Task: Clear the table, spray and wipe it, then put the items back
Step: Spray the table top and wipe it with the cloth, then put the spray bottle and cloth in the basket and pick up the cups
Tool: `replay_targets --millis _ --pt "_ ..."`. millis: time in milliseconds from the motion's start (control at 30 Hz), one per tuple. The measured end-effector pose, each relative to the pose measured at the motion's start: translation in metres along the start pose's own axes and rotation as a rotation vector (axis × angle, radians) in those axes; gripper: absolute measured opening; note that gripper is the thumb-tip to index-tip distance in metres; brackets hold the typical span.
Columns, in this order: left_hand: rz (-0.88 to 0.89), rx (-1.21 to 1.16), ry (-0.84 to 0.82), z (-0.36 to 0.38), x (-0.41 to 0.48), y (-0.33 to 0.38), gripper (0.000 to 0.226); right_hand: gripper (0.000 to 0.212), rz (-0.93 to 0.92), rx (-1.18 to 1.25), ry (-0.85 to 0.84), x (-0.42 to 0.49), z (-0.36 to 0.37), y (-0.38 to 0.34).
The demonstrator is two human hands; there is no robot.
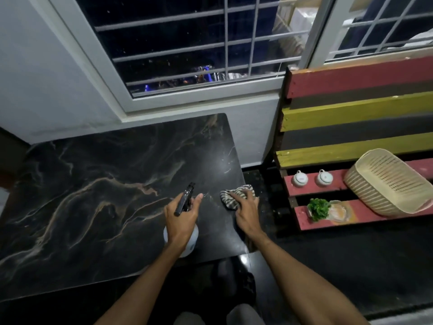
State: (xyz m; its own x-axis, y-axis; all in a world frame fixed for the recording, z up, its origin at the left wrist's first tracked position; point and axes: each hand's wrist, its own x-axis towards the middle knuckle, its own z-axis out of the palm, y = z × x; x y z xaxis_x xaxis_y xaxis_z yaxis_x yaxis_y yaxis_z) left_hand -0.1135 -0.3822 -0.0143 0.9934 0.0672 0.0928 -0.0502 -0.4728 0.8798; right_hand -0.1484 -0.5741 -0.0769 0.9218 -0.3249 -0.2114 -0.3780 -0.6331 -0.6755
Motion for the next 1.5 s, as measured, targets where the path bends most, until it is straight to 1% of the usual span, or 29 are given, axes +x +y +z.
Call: replay_targets --millis 133,267,467,567,633,733,800,900,1000,1067,1133,1167,1233,1300,1333,1400,1500 --pt "0.029 -0.015 -0.026 0.023 0.013 0.024 0.040 0.057 0.059 0.194 0.052 0.021 -0.024 -0.004" --pt "0.029 -0.070 -0.082 0.047 0.029 0.041 0.041 0.038 0.145 0.424 0.155 0.024 -0.051 -0.003" --pt "0.132 -0.157 -0.225 0.110 0.055 0.084 0.041 0.030 0.205 0.567 0.276 0.035 -0.113 0.027" --pt "0.152 -0.161 -0.316 0.152 0.061 0.110 0.045 0.029 0.225 0.611 0.360 0.039 -0.150 0.048" --pt "0.175 -0.185 -0.405 0.182 0.063 0.128 0.044 0.026 0.245 0.648 0.413 0.040 -0.176 0.064" --pt "0.224 -0.203 -0.559 0.243 0.057 0.160 0.035 0.022 0.259 0.663 0.515 0.042 -0.223 0.106" --pt "0.231 -0.218 -0.651 0.290 0.048 0.181 0.026 0.022 0.323 0.659 0.574 0.045 -0.256 0.143" --pt "0.243 -0.232 -0.767 0.370 0.034 0.208 0.029 0.027 0.394 0.619 0.644 0.055 -0.304 0.213" --pt "0.274 -0.227 -0.830 0.460 0.017 0.240 0.030 0.028 0.468 0.565 0.693 0.072 -0.351 0.292" --pt "0.288 -0.262 -0.845 0.517 0.006 0.257 0.030 0.025 0.508 0.514 0.722 0.084 -0.374 0.339" --pt "0.252 -0.300 -0.870 0.575 -0.005 0.266 0.032 0.022 0.527 0.447 0.759 0.097 -0.389 0.386" --pt "0.240 -0.312 -0.875 0.605 -0.011 0.268 0.035 0.025 0.531 0.426 0.763 0.105 -0.395 0.410" --pt "0.246 -0.324 -0.889 0.654 -0.019 0.263 0.034 0.029 0.550 0.391 0.712 0.119 -0.397 0.450" --pt "0.264 -0.317 -0.926 0.690 -0.023 0.254 0.033 0.027 0.586 0.359 0.625 0.132 -0.392 0.480" --pt "0.279 -0.299 -0.953 0.717 -0.027 0.242 0.035 0.025 0.608 0.349 0.586 0.142 -0.384 0.506" --pt "0.326 -0.252 -0.994 0.750 -0.029 0.221 0.036 0.026 0.627 0.310 0.522 0.155 -0.373 0.534" --pt "0.351 -0.191 -1.070 0.789 -0.032 0.182 0.029 0.032 0.642 0.212 0.471 0.172 -0.350 0.570"
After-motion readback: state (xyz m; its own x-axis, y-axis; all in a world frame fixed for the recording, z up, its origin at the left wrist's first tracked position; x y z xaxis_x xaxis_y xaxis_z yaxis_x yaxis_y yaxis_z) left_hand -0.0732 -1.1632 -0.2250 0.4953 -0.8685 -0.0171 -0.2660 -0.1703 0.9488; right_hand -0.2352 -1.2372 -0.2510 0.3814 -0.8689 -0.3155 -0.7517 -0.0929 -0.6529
